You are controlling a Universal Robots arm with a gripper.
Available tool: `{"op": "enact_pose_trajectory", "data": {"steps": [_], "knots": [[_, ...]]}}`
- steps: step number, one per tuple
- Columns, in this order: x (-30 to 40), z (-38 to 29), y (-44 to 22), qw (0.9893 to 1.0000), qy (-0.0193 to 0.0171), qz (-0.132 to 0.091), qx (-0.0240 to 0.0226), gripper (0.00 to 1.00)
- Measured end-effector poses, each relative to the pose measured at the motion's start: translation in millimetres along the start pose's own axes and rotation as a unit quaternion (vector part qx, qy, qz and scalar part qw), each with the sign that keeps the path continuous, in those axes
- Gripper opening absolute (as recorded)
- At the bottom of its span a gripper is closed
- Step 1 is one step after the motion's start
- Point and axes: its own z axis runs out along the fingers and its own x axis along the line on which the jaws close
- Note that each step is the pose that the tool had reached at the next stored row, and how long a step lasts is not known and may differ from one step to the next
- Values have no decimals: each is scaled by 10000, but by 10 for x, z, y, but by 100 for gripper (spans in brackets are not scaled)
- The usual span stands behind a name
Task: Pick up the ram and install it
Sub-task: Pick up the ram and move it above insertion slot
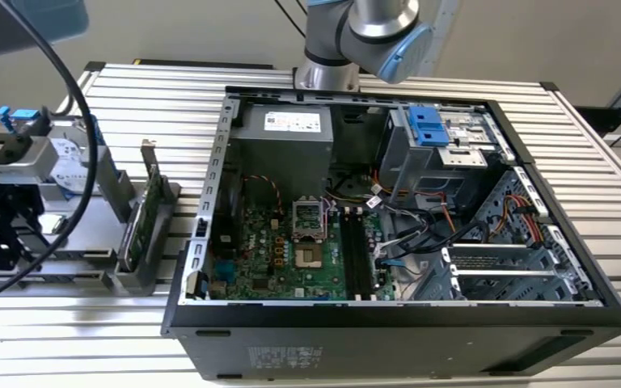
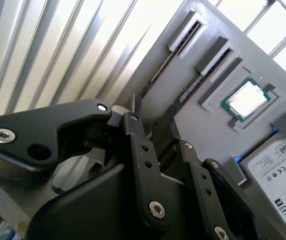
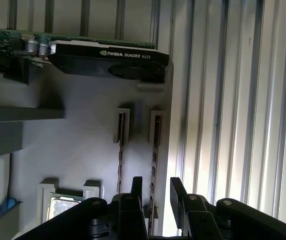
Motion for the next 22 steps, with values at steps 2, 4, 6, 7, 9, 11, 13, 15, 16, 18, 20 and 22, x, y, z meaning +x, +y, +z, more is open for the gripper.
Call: {"op": "enact_pose_trajectory", "data": {"steps": [2, 4, 6, 7, 9, 11, 13, 15, 16, 18, 20, 22], "knots": [[0, 8, 0, 10000, -5, 0, 0, 100], [1, 16, 0, 10000, -10, 0, 0, 100], [1, 24, 0, 10000, -16, -1, 1, 100], [1, 28, -1, 10000, -18, -1, 1, 100], [2, 37, -1, 10000, -24, -1, 1, 100], [2, 46, -1, 10000, -27, -1, 1, 100], [3, 61, -2, 10000, -28, -1, 1, 100], [4, 78, -2, 10000, -30, -1, 1, 100], [4, 87, -3, 10000, -31, -1, 1, 100], [5, 103, -5, 10000, -33, -1, 2, 100], [6, 117, -6, 10000, -35, -1, 2, 100], [7, 128, -7, 10000, -36, -1, 2, 100]]}}
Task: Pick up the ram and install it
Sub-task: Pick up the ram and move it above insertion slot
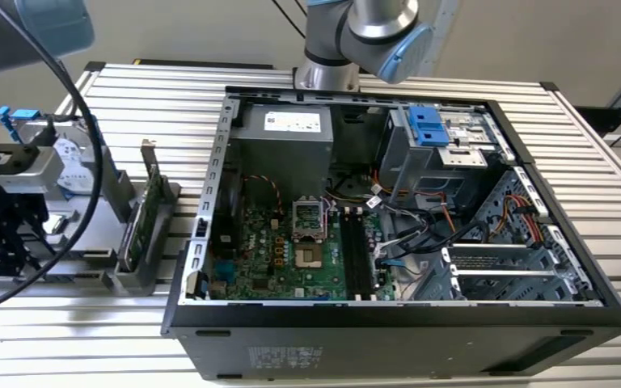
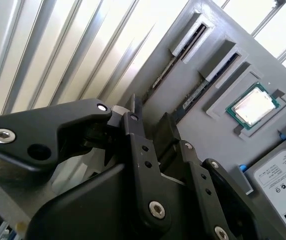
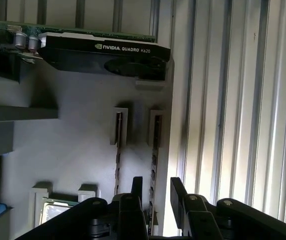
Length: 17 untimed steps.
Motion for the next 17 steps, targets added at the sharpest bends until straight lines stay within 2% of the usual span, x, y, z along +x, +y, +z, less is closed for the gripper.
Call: {"op": "enact_pose_trajectory", "data": {"steps": [17], "knots": [[5, 84, -3, 10000, -10, 0, 1, 100]]}}
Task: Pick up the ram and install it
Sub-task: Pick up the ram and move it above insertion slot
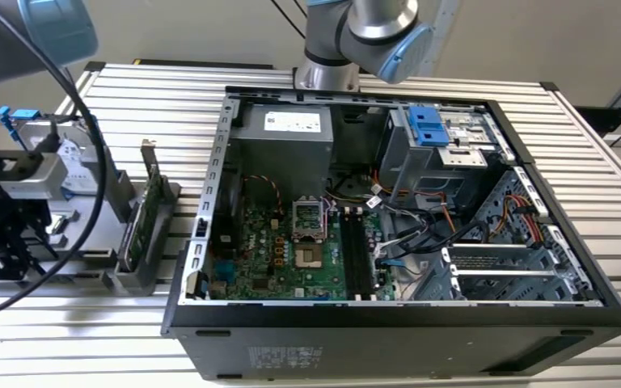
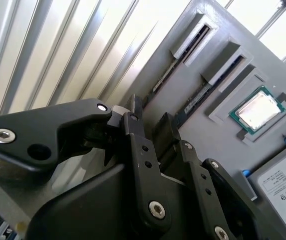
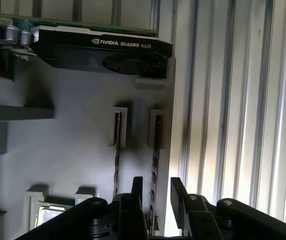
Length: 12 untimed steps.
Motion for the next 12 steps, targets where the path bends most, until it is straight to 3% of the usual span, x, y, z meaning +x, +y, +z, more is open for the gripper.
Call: {"op": "enact_pose_trajectory", "data": {"steps": [12], "knots": [[3, 47, -1, 10000, -10, 0, 0, 100]]}}
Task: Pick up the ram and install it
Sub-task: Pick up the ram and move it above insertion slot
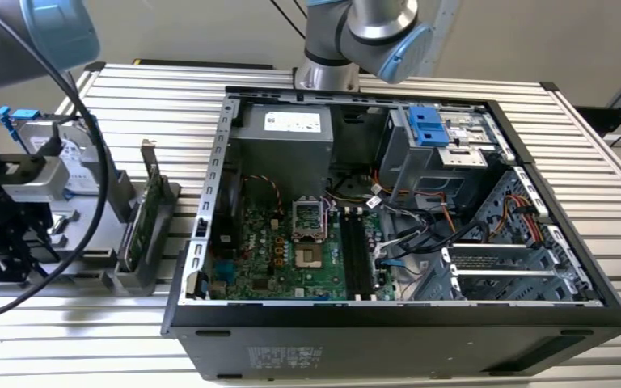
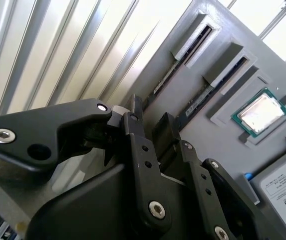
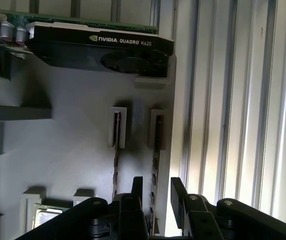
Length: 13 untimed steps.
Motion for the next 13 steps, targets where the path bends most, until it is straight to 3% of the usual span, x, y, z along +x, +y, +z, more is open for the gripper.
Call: {"op": "enact_pose_trajectory", "data": {"steps": [13], "knots": [[5, 70, -3, 10000, -3, 1, 0, 100]]}}
